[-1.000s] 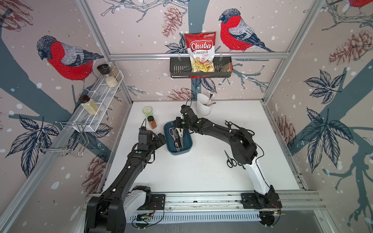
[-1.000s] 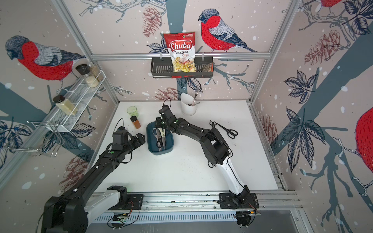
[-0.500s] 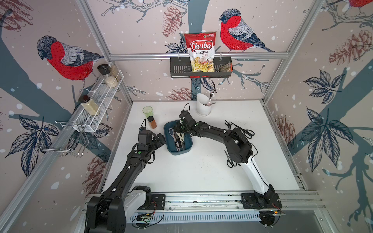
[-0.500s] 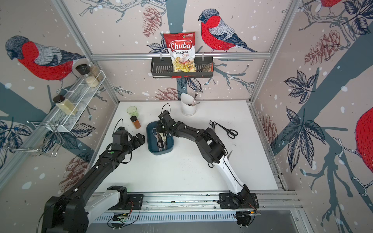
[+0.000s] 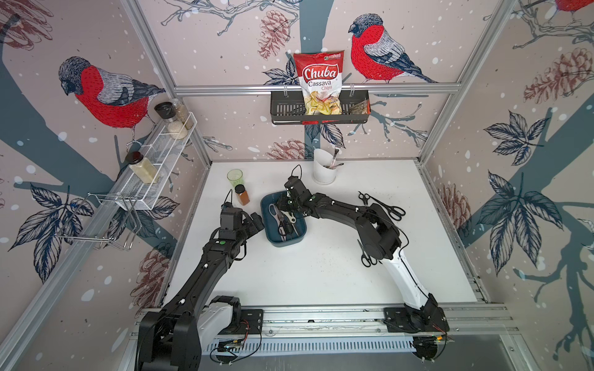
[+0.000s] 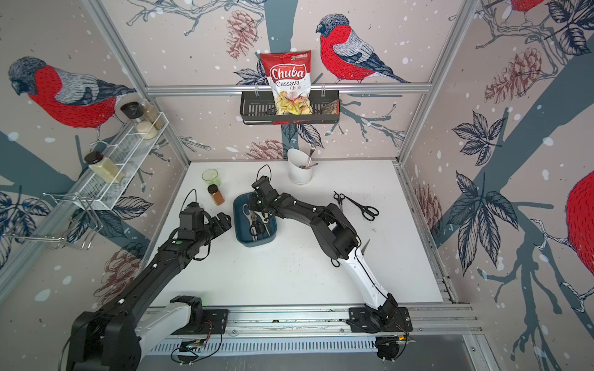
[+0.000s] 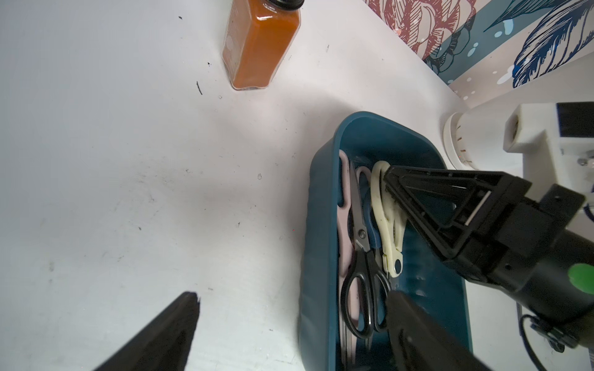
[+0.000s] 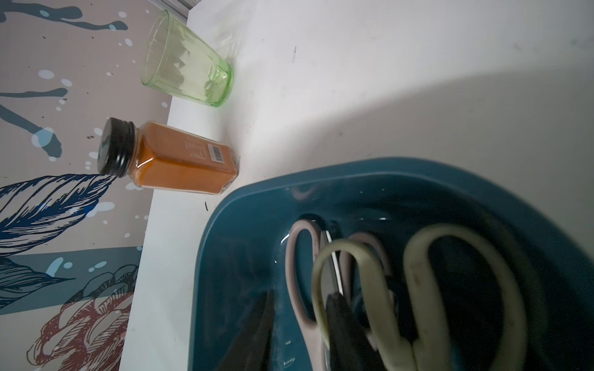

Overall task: Put the scissors into the storage box
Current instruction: Place the scissors in the storage box, then pick up the scissors from the center of the board.

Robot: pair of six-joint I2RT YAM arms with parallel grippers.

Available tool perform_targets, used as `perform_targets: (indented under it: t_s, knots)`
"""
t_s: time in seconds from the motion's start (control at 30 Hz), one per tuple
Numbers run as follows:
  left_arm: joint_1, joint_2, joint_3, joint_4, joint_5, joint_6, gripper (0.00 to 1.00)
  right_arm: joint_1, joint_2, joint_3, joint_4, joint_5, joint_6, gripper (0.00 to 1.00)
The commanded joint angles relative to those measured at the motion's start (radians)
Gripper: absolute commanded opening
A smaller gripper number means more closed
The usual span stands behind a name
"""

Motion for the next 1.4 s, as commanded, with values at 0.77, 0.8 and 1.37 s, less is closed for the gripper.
perform_targets:
  t_s: [0.77, 0.8, 1.37]
  knots:
    - [-0.007, 0.142, 0.132, 0.006, 0.181, 0.001, 0.95, -0.116, -0.429, -0.506, -0.022, 0.083, -0.132, 0.45]
    - [-0.012, 0.143, 0.133, 0.009, 0.181, -0.004, 0.95, -0.123, -0.46, -0.552, -0.03, 0.095, -0.137, 0.45]
    - [-0.26, 0.249, 0.264, -0.015, 0.032, -0.009, 0.95, -0.193, -0.786, -0.915, -0.343, 0.08, -0.277, 0.43]
